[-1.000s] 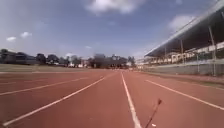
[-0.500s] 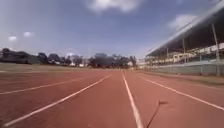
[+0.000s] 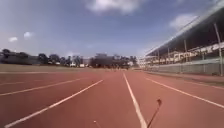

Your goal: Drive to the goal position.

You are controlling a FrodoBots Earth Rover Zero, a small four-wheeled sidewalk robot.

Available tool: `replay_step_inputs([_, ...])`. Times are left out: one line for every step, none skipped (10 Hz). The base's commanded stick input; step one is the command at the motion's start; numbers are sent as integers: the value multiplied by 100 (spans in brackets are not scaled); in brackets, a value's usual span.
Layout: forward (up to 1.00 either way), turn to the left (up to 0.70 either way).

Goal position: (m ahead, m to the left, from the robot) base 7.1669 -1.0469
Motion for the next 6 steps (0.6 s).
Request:
replay_step_inputs([70, -28])
replay_step_inputs([70, -32])
replay_step_inputs([70, -27])
replay_step_inputs([70, -21])
replay_step_inputs([70, -16])
replay_step_inputs([70, -10])
